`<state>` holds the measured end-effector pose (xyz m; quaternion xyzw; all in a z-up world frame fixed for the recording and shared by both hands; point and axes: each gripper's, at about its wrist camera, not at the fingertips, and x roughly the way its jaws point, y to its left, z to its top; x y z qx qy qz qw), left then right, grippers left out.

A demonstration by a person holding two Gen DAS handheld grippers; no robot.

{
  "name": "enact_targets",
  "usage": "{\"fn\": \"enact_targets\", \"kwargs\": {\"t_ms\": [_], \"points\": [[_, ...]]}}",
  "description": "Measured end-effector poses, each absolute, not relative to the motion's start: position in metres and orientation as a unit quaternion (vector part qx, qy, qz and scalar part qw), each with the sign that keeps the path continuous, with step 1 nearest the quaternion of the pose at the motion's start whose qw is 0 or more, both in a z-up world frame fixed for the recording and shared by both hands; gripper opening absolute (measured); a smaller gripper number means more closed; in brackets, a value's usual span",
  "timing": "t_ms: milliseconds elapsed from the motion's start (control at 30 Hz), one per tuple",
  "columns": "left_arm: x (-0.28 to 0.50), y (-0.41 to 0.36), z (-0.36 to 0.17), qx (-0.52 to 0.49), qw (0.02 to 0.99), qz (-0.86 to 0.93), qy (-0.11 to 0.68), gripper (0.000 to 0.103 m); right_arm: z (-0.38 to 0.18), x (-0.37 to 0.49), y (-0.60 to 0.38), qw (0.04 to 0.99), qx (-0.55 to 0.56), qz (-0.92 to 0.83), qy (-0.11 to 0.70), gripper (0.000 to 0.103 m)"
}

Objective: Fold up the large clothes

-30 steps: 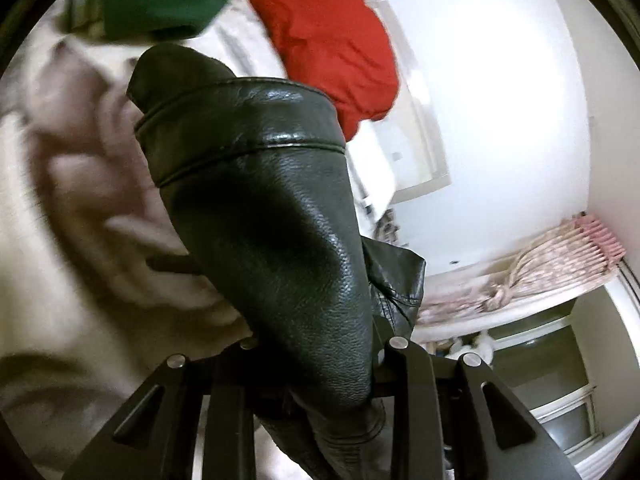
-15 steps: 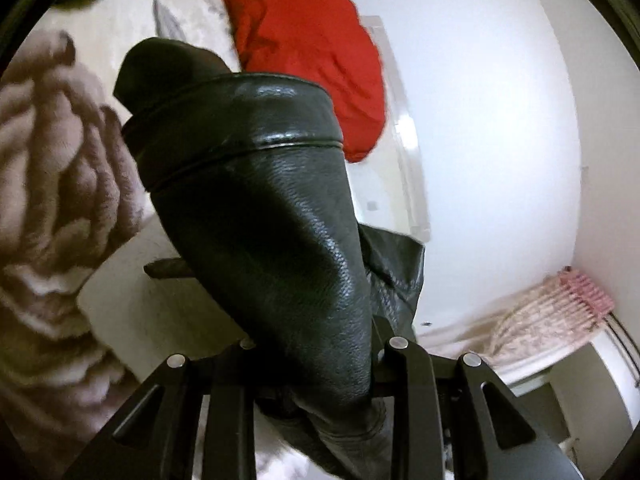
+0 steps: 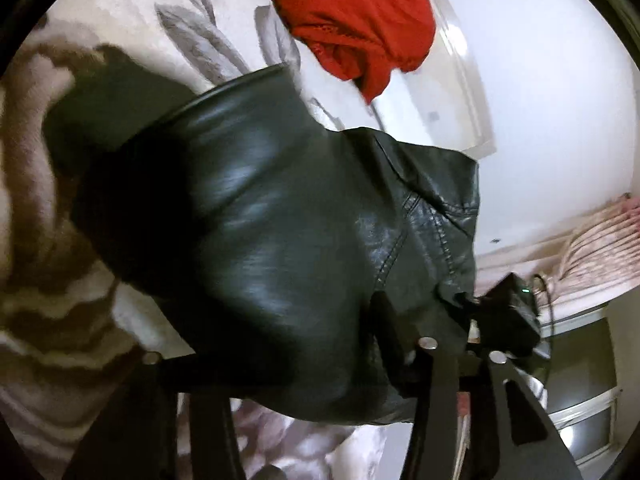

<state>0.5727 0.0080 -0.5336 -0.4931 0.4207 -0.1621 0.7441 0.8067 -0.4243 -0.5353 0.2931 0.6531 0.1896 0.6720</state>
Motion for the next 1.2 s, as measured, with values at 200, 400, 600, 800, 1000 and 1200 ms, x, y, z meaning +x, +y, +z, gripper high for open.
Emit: {"fn": "enact_targets", "kwargs": {"t_ms": [200,400,600,800,1000,1200], "points": [[0.567,0.003,-0.497,-0.397,0.788,-0.139,0.450,0.087,-0.485,0.766,-0.413,0.769,0.182,0.076,0.608,0.077],[0.554,-0.009,-0.482,-0.230,0.845,-0.107,0.470,0.103,-0.456,0.696,-0.367,0.818,0.062,-0.068,0.567,0.087],[0.546,-0.015,-0.452,-0.123,0.863,-0.093,0.482,0.103,-0.434,0.640,-0.342,0.820,0.037,-0.109,0.561,0.089],[0.515,-0.011,-0.382,-0.059,0.873,-0.099,0.474,0.103,-0.364,0.570,-0.326,0.827,0.051,-0.126,0.545,0.089],[0.449,-0.002,-0.286,-0.027,0.887,-0.101,0.450,0.103,-0.266,0.492,-0.311,0.848,0.058,-0.136,0.509,0.089],[0.369,0.004,-0.198,-0.005,0.901,-0.101,0.421,0.103,-0.157,0.407,-0.292,0.874,0.047,-0.137,0.463,0.089]]}}
